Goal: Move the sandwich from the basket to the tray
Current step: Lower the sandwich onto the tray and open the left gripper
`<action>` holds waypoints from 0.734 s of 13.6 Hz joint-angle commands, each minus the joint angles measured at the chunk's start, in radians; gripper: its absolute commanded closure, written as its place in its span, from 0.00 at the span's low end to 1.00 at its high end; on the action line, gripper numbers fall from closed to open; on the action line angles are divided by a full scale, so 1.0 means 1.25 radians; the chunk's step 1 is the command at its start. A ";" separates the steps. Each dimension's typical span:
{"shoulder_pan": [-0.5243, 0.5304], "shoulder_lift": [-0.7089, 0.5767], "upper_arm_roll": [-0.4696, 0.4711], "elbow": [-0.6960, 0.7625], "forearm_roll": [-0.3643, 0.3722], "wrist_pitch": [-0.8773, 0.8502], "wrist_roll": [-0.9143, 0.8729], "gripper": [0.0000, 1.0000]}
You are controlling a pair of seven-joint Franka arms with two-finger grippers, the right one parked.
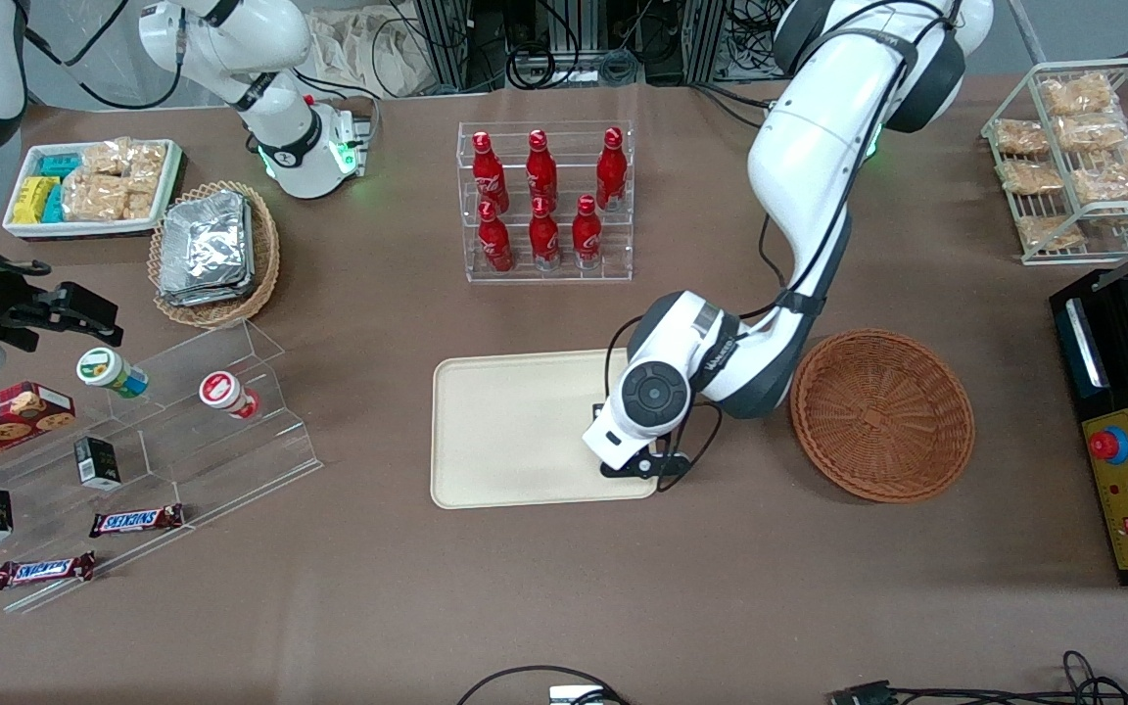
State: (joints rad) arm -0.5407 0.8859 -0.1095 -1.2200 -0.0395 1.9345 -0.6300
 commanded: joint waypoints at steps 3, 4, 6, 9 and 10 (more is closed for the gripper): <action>-0.024 0.041 0.007 0.038 0.002 0.010 -0.024 0.35; -0.025 0.039 0.007 0.038 0.005 0.010 -0.025 0.00; -0.025 0.036 0.007 0.038 0.003 0.010 -0.029 0.00; -0.014 -0.010 0.012 0.041 0.007 -0.029 -0.027 0.00; -0.001 -0.047 0.015 0.043 0.006 -0.085 -0.025 0.00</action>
State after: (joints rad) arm -0.5572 0.9052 -0.1008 -1.1764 -0.0386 1.9263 -0.6484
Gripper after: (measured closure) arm 0.097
